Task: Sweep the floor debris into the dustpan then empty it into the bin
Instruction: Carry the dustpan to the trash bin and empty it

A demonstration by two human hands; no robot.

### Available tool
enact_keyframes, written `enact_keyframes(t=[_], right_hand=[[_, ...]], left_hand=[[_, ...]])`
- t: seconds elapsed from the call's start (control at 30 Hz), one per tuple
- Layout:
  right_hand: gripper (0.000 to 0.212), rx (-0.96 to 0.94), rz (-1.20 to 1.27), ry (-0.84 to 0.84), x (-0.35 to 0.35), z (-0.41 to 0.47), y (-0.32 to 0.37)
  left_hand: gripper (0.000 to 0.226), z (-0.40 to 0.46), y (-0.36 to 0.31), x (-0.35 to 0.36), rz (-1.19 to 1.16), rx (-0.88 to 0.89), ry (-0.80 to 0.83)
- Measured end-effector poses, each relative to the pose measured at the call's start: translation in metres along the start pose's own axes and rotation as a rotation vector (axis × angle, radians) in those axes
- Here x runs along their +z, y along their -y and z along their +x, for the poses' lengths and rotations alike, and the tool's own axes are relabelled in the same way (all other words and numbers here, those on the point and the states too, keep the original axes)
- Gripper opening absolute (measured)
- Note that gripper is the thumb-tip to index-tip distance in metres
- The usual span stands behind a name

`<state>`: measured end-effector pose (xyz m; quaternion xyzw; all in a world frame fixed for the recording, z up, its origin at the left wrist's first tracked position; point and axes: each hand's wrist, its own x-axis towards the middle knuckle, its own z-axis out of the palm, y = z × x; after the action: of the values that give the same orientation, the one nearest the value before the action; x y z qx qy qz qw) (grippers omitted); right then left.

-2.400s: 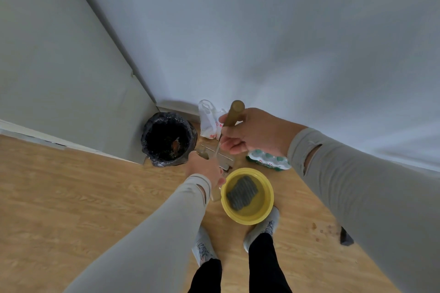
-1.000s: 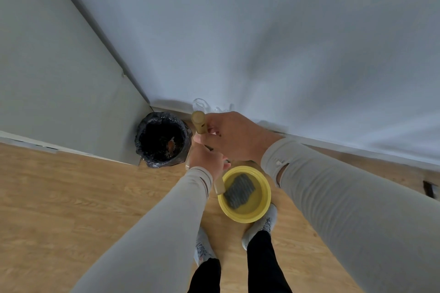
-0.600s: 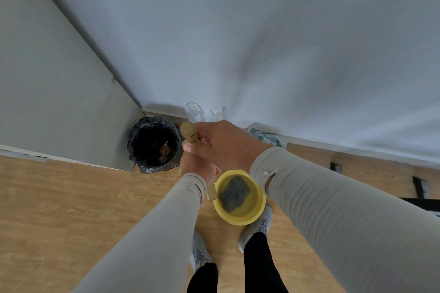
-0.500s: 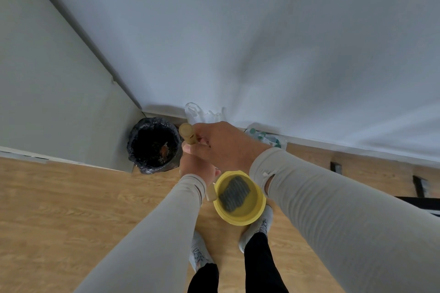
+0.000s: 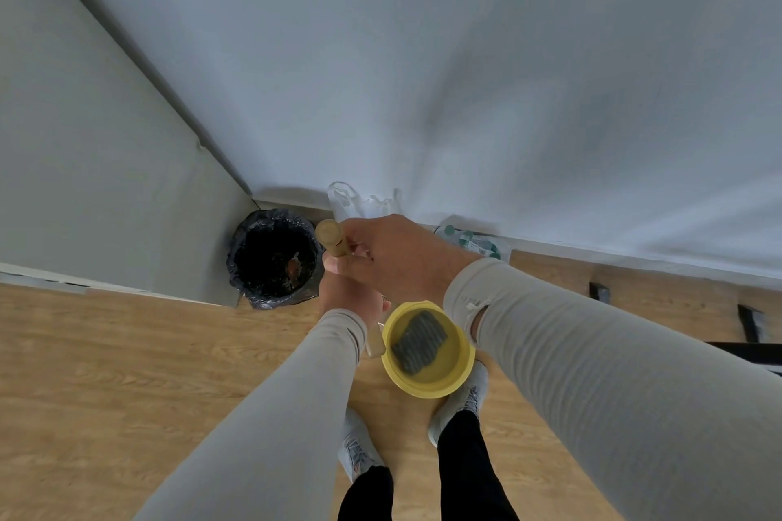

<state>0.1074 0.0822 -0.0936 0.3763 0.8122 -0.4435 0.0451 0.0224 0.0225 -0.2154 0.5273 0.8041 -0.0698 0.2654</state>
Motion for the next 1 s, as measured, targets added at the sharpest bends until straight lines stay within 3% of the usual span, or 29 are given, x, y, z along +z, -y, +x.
enact_keyframes(t=[0.17,0.33,0.7,0.83,1.0], right_hand=[[0.024,0.001,0.009,0.011,0.0,-0.001,0.0],[0.025,-0.016,-0.018,0.001,0.001,0.0,-0.002],[0.025,0.003,0.041,0.03,0.005,0.002,-0.006],[0.02,0.0,0.042,0.013,0.008,0.003,-0.006],[0.019,0.021,0.038,-0.063,0.013,0.003,-0.009]], left_hand=[[0.041,0.0,0.0,0.0,0.035,-0.003,0.023],[0.034,-0.001,0.0,-0.002,-0.138,-0.045,0.026],[0.04,-0.003,0.0,-0.002,0.001,-0.021,0.007],[0.037,0.0,0.005,-0.002,-0.09,-0.022,0.03],[0.037,-0.015,0.013,-0.011,-0.587,-0.13,-0.038]])
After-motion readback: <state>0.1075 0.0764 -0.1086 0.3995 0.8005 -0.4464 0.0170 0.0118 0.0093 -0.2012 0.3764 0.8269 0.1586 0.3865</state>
